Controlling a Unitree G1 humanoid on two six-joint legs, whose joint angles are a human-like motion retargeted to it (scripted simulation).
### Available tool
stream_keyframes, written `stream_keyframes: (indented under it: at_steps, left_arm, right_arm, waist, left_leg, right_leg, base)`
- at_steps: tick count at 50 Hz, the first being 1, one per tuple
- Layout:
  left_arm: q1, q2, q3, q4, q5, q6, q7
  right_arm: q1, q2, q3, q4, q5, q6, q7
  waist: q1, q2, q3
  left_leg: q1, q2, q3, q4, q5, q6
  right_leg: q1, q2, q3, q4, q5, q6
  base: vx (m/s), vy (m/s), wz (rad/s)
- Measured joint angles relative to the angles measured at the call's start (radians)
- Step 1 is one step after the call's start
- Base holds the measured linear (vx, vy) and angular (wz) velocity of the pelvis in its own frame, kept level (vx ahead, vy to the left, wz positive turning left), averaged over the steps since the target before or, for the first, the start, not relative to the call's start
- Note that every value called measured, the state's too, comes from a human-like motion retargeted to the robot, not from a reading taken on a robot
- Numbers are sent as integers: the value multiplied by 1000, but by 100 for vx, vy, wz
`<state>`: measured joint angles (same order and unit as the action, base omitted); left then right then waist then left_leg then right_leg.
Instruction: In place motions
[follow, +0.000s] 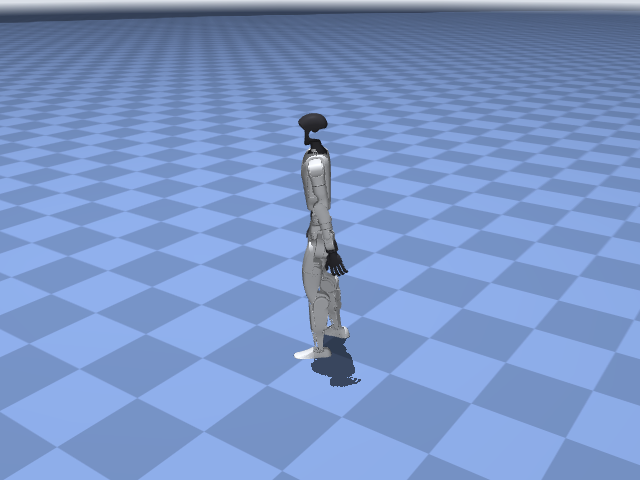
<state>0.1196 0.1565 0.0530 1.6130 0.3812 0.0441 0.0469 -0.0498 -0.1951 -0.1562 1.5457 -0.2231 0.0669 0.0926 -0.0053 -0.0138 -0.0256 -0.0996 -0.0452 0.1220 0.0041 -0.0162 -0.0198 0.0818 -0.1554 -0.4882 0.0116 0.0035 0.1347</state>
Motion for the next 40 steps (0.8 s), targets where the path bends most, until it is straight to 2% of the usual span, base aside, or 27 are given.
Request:
stream_keyframes:
  at_steps: [10,20,30,40]
  left_arm:
    - [-2,-8,-7,-10,1,1,-15]
    - [3,-18,-21,-20,13,1,-22]
    - [46,-12,-26,-33,41,4,-59]
    - [117,-20,-78,-48,98,12,-82]
  right_arm:
    - [-7,2,9,-6,-32,0,0]
    - [3,15,23,7,-34,10,22]
    - [-37,25,56,-4,-49,33,23]
    - [-95,7,62,-75,-54,53,4]
  waist:
    - [5,-11,0]
    - [-76,4,-20]
    - [-218,48,-25]
    - [-410,105,15]
  left_leg:
    - [24,-4,20,-2,-18,15]
    - [79,38,141,-10,-81,29]
    - [173,126,406,-3,-192,10]
    - [319,193,723,59,-301,-24]
  right_leg:
    - [0,-3,17,-5,2,1]
    - [-79,15,168,13,39,-3]
    - [-213,91,474,41,102,27]
    - [-280,209,747,33,153,100]
  base:
    - [2,-2,-17]
    - [0,-14,-91]
    - [-9,-27,-177]
    - [-16,-22,-231]
